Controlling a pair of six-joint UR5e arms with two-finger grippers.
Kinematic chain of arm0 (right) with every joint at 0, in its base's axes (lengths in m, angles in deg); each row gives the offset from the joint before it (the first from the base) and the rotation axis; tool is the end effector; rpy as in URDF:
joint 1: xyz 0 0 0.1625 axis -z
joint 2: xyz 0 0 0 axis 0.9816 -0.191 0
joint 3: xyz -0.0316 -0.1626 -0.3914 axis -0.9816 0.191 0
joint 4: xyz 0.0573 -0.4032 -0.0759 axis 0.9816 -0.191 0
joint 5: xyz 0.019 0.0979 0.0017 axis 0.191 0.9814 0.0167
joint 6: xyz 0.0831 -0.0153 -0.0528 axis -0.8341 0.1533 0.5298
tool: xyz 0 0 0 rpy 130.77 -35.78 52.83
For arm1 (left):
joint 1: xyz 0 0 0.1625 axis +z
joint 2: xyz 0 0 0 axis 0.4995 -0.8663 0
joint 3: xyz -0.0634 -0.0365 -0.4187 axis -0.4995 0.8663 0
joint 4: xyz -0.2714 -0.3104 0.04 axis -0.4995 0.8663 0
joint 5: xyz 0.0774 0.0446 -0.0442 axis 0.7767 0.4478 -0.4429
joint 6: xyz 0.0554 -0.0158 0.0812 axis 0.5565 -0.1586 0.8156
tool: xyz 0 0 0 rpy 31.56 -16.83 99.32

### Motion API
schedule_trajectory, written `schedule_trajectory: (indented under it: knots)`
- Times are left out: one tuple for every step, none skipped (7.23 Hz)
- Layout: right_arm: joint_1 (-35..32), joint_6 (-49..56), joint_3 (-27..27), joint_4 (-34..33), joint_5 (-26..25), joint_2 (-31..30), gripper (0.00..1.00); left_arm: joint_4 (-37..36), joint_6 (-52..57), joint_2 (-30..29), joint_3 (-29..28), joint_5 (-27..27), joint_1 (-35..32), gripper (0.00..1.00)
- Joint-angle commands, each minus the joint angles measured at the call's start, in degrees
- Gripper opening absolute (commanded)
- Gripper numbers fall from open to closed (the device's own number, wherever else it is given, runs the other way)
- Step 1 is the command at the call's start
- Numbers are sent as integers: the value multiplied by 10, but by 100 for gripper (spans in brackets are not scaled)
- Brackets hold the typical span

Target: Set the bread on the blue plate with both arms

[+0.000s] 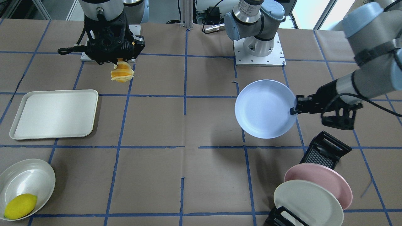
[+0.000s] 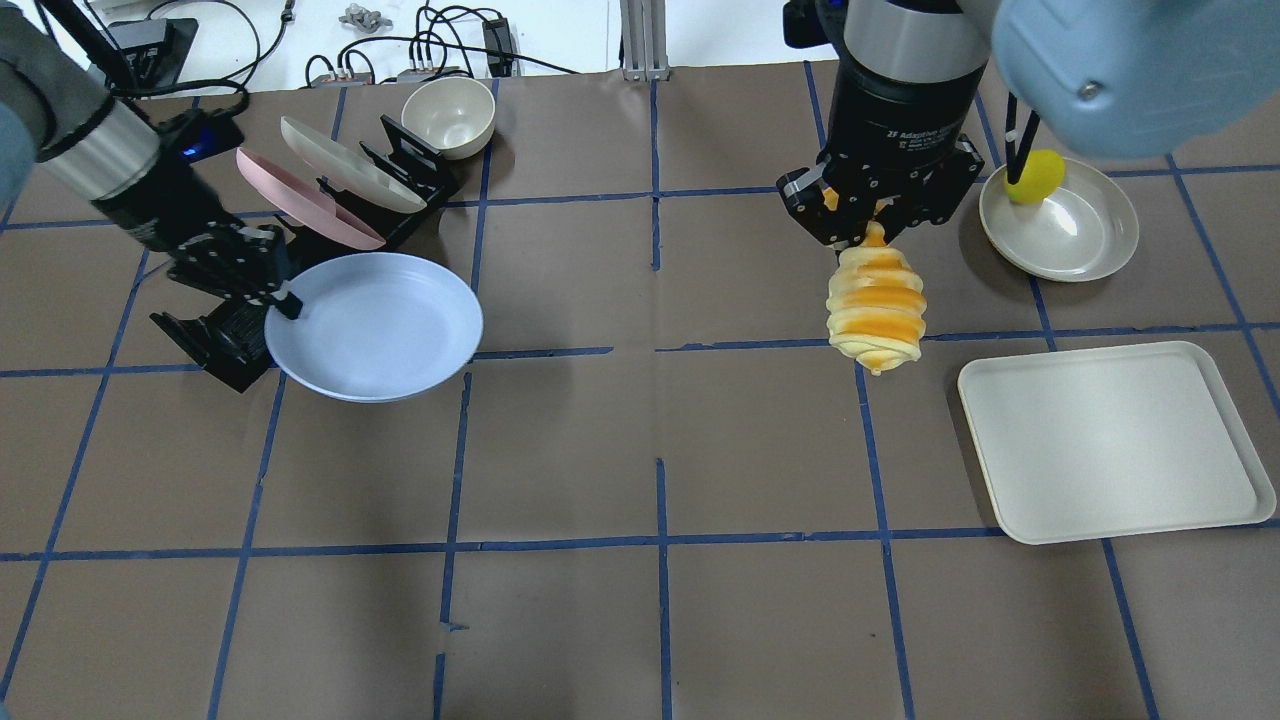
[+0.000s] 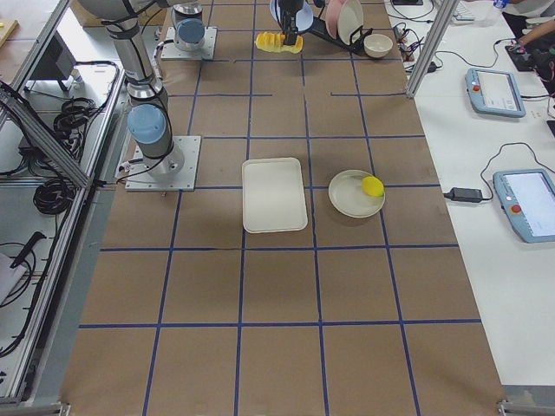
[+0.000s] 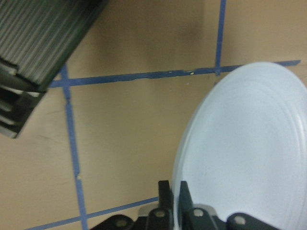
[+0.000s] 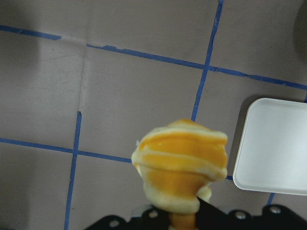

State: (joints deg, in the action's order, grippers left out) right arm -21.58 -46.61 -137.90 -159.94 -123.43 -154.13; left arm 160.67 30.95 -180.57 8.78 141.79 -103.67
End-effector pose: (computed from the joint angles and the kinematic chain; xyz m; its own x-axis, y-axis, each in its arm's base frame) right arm 0.2209 -0.4710 0.5140 -0.9792 -0.2015 0.0235 -0.1989 0.9764 0.0839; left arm -0.0034 -0.5472 0.3567 -0.9500 0.0146 0.3120 0.0747 0.9806 0.1815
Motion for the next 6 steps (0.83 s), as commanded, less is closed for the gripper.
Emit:
schedule_trajectory:
  knots:
    - [1, 0, 0, 0, -2, 1, 3, -102, -78, -9, 38, -32, -100, 16]
    - [2, 0, 0, 0, -2, 1, 3, -152, -84, -33, 42, -49, -134, 16]
    - [3, 0, 0, 0, -2, 1, 3, -203, -117, -64, 43, -67, -154, 16]
    - [3, 0, 0, 1, -2, 1, 3, -258, -144, -95, 44, -69, -179, 16]
    - [3, 0, 0, 1, -2, 1, 3, -308, -148, -120, 46, -69, -194, 17]
    - [3, 1, 0, 0, -2, 1, 3, -348, -149, -146, 51, -69, -205, 17]
